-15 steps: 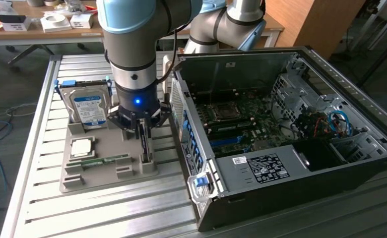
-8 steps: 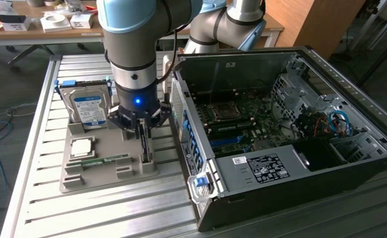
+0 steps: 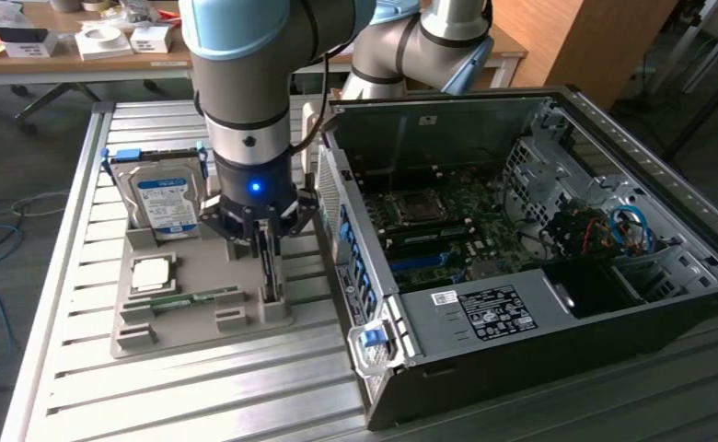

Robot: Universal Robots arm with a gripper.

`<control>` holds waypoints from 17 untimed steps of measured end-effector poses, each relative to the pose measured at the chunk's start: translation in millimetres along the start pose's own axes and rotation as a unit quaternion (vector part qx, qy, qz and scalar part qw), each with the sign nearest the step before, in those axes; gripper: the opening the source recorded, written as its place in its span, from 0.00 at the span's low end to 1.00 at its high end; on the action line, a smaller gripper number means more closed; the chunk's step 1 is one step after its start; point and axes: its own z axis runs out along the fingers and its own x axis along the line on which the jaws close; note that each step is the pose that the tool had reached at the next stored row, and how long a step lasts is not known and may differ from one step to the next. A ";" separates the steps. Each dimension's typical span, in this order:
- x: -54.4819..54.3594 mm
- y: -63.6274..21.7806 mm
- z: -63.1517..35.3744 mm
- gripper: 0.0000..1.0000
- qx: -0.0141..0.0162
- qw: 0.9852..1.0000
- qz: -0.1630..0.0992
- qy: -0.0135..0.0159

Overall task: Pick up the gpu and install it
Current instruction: 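Pick up the gpu and move the gpu toward the slot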

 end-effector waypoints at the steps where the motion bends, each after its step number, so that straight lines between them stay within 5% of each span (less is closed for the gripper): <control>1: 0.0 0.0 -0.1 0.35 0.000 1.000 0.000 0.000; 17: -0.8 0.0 -0.1 0.35 0.001 1.000 0.000 0.000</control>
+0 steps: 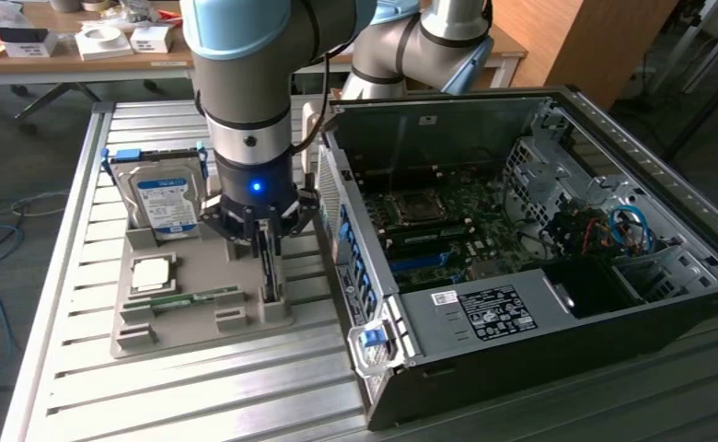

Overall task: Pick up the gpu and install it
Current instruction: 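Pick up the gpu and move the gpu toward the slot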

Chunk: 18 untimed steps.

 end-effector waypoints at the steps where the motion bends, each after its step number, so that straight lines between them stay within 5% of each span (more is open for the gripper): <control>1: 0.0 0.0 0.0 0.35 0.000 1.000 0.000 0.000; 16: 0.0 0.0 0.4 0.35 0.000 1.000 0.006 0.000; 18: 0.0 0.1 0.6 0.35 0.000 1.000 0.007 0.001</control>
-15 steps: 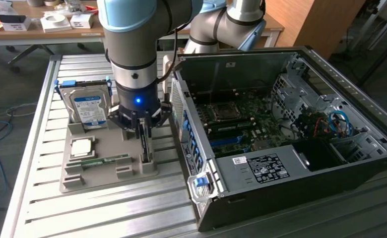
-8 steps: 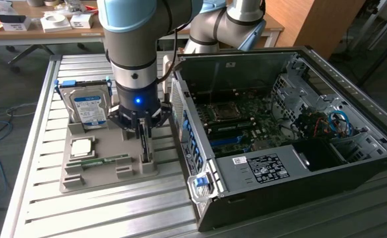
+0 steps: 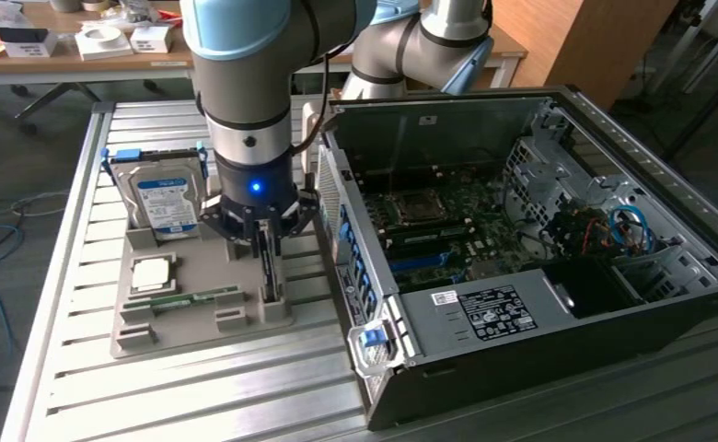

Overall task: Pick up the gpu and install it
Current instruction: 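Pick up the gpu and move the gpu toward the slot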

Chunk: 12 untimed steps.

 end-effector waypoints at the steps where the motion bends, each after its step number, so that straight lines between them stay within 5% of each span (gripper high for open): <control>1: 0.0 -0.1 0.0 0.35 0.000 1.000 0.000 0.002; 12: -1.8 0.0 0.0 0.35 0.001 1.000 0.000 0.006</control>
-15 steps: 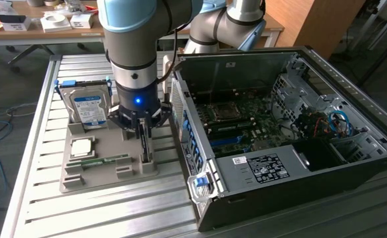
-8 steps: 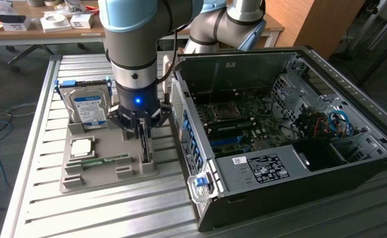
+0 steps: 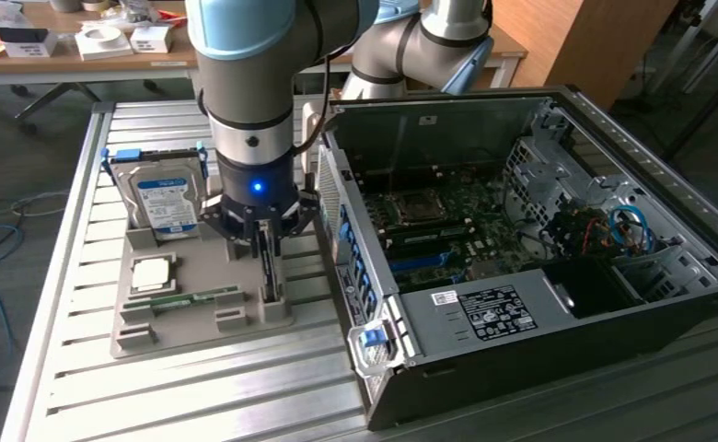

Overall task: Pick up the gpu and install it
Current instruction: 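Pick up the gpu and move the gpu toward the slot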

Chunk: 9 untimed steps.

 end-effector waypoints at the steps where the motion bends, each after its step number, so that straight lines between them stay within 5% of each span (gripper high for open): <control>1: 0.0 0.0 0.0 0.35 0.000 1.000 0.000 0.000; 9: -0.2 0.0 0.3 0.35 0.000 1.000 0.000 0.004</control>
